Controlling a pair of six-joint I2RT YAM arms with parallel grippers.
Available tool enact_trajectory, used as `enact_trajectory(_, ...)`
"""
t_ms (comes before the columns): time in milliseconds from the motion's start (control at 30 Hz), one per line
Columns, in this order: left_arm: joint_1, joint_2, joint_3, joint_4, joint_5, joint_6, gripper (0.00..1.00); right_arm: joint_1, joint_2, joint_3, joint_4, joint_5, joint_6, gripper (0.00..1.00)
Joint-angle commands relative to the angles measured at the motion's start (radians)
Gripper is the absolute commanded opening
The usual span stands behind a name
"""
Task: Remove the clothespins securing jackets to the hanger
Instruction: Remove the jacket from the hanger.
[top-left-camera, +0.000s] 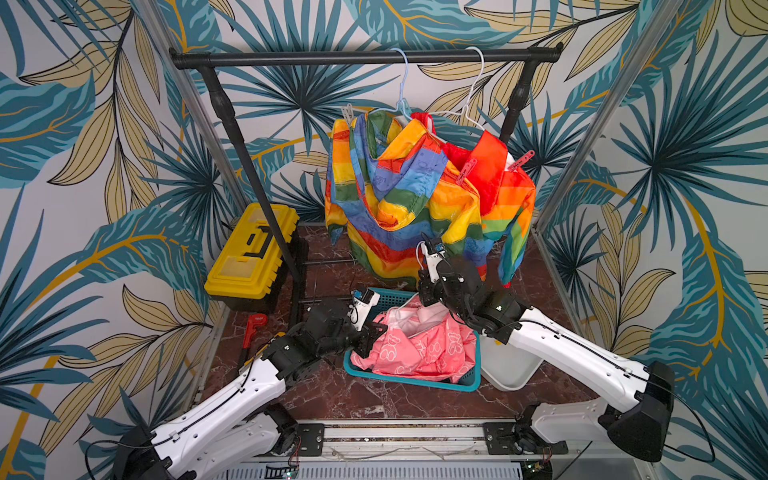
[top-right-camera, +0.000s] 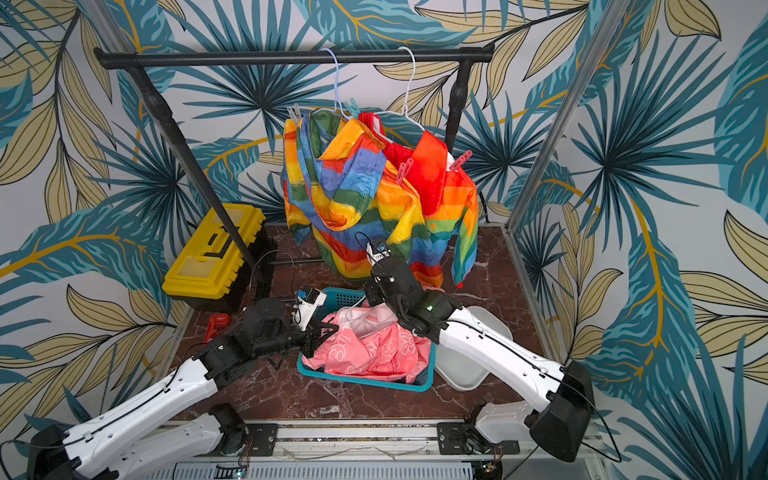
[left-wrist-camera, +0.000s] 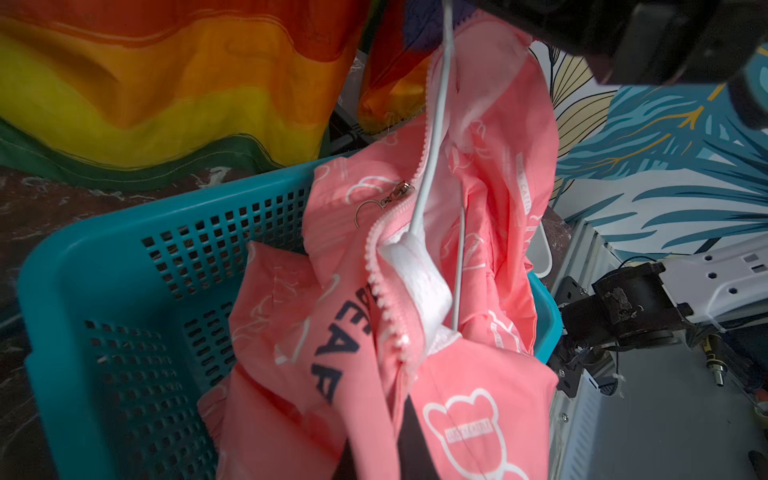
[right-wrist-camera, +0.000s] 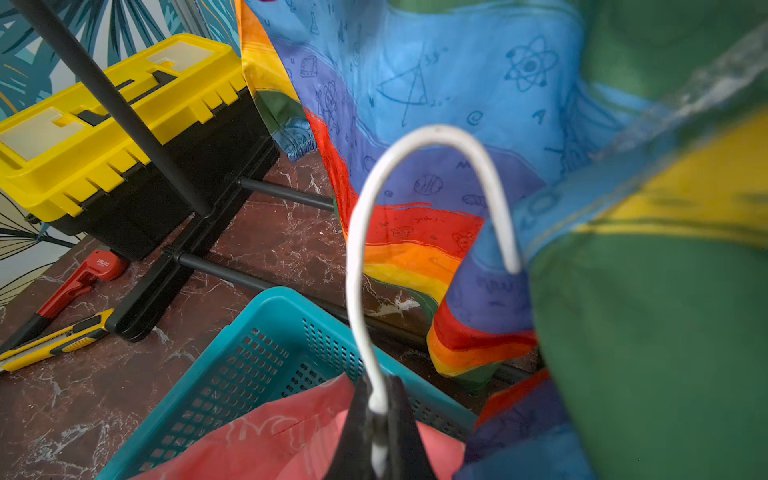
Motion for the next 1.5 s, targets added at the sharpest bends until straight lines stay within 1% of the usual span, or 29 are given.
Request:
enact_trajectory(0,0.031,-0.043,0.010,-0.057,-0.209,-0.075,0.00,0.002,-0.036,-0.027,-0.060,0.091,-0.035,0.00)
enact_trajectory(33,0.031,-0.052,0.007,-0.059,-0.213,-0.078,0.02,0.002,-0.041,-0.036,-0.061,0.103,-0.034,0.00)
enact_trajectory(67,0.031,-0.059,0.002,-0.059,-0.213,-0.082,0.22,0.002,-0.048,-0.045,-0.059,0.099,-0.032,0.00)
enact_trajectory(100,0.031,-0.062,-0.004,-0.058,-0.216,-0.089,0.34,0.002,-0.057,-0.055,-0.052,0.087,-0.029,0.00)
enact_trajectory(167,0.032,-0.054,-0.006,-0.058,-0.211,-0.089,0.39,0.001,-0.067,-0.065,-0.040,0.071,-0.019,0.00)
enact_trajectory(233,0.032,-0.040,-0.006,-0.059,-0.204,-0.090,0.38,0.001,-0.068,-0.067,-0.040,0.075,-0.015,0.00)
enact_trajectory(300,0.031,-0.033,-0.008,-0.059,-0.192,-0.090,0.33,0.001,-0.070,-0.067,-0.039,0.072,-0.013,0.00)
enact_trajectory(367,0.031,-0.030,-0.008,-0.059,-0.170,-0.089,0.22,0.001,-0.077,-0.071,-0.035,0.069,-0.016,0.00)
enact_trajectory(400,0.031,-0.029,-0.008,-0.059,-0.165,-0.089,0.13,0.002,-0.081,-0.071,-0.034,0.073,-0.017,0.00)
enact_trajectory(467,0.031,-0.030,-0.013,-0.059,-0.167,-0.096,0.00,0.001,-0.082,-0.070,-0.035,0.081,-0.022,0.00)
enact_trajectory(633,0.031,-0.054,-0.027,-0.059,-0.192,-0.096,0.00,0.001,-0.096,-0.083,-0.038,0.093,-0.016,0.00)
enact_trajectory(767,0.031,-0.080,-0.054,-0.075,-0.263,-0.099,0.00,-0.051,-0.132,-0.093,-0.060,0.091,0.005,0.00)
enact_trajectory(833,0.032,-0.096,-0.068,-0.081,-0.282,-0.103,0.00,-0.088,-0.167,-0.111,-0.058,0.058,0.024,0.00)
enact_trajectory(900,0.032,-0.104,-0.087,-0.081,-0.291,-0.106,0.00,-0.139,-0.206,-0.127,-0.057,0.015,0.048,0.00)
enact_trajectory(1033,0.032,-0.084,-0.098,-0.081,-0.290,-0.111,0.00,-0.207,-0.253,-0.146,-0.042,-0.055,0.084,0.00)
enact_trajectory(1200,0.032,-0.060,-0.110,-0.083,-0.312,-0.126,0.00,-0.272,-0.285,-0.156,-0.041,-0.065,0.124,0.00)
enact_trajectory(1267,0.032,-0.042,-0.106,-0.083,-0.286,-0.120,0.00,-0.289,-0.290,-0.166,-0.029,-0.094,0.136,0.00)
enact_trajectory(1367,0.031,0.009,-0.082,-0.055,-0.240,-0.120,0.00,-0.290,-0.264,-0.176,0.011,-0.192,0.150,0.00)
enact_trajectory(1467,0.026,0.060,-0.063,0.002,-0.187,-0.129,0.00,-0.287,-0.229,-0.177,0.038,-0.231,0.179,0.00)
